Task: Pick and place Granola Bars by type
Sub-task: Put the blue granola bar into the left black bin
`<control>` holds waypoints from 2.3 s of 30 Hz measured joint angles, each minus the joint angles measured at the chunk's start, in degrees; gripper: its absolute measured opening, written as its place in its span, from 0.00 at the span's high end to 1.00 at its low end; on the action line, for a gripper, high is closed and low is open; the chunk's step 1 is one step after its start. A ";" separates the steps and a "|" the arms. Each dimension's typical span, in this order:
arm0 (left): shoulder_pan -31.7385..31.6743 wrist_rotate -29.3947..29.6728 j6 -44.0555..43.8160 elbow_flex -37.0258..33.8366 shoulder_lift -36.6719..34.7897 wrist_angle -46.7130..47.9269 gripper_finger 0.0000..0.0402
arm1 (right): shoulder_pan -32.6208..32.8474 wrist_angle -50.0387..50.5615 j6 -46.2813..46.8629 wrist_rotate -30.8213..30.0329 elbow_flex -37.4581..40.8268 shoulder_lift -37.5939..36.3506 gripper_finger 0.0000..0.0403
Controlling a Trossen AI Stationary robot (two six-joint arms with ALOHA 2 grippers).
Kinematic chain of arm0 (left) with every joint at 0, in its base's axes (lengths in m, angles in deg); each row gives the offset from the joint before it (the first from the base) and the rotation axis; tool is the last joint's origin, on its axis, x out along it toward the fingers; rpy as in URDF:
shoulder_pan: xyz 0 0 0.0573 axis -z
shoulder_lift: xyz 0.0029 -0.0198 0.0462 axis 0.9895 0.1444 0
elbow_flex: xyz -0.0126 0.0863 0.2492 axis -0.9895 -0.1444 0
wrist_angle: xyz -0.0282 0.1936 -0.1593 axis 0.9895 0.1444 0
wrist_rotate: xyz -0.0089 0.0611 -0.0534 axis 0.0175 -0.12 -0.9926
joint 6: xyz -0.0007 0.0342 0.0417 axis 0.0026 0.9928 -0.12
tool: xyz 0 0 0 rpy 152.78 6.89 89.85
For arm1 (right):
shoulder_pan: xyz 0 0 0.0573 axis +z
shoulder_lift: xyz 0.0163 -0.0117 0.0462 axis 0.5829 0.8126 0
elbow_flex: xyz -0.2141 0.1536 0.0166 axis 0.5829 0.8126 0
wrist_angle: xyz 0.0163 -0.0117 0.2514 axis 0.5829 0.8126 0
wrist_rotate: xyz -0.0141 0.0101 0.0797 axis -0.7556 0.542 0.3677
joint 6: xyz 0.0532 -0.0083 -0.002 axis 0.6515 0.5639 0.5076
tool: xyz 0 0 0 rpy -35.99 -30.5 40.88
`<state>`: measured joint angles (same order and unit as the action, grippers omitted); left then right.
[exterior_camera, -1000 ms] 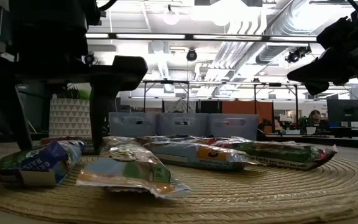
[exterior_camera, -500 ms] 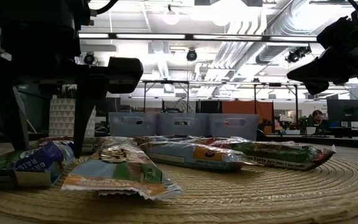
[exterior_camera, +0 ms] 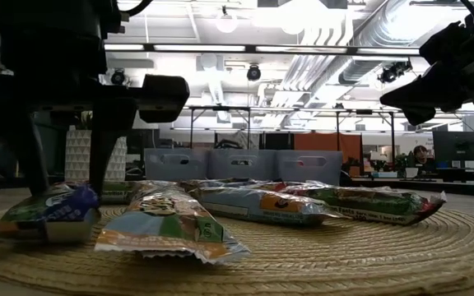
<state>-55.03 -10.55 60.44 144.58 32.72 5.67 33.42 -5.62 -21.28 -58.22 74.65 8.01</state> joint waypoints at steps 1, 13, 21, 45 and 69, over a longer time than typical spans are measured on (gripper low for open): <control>0.01 0.00 -0.16 0.00 0.00 0.02 0.72 | 0.01 0.00 -0.01 0.00 0.00 0.00 1.00; -0.06 0.82 -4.97 2.77 -0.39 4.00 0.73 | -0.01 0.00 -0.02 0.00 0.02 -0.02 1.00; -0.06 1.30 -9.43 10.16 -2.16 14.23 0.73 | 0.01 -0.01 -0.02 0.01 0.02 -0.02 1.00; -9.34 21.77 -35.00 45.39 -4.02 28.05 0.73 | 0.01 -0.05 0.00 0.00 0.00 1.14 1.00; -46.24 44.24 -44.10 67.25 -6.36 41.29 0.72 | -0.01 -0.03 -0.01 -0.01 0.00 1.14 1.00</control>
<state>-101.27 33.69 16.34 211.83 26.36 46.96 33.41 -5.65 -21.29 -58.23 74.65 9.14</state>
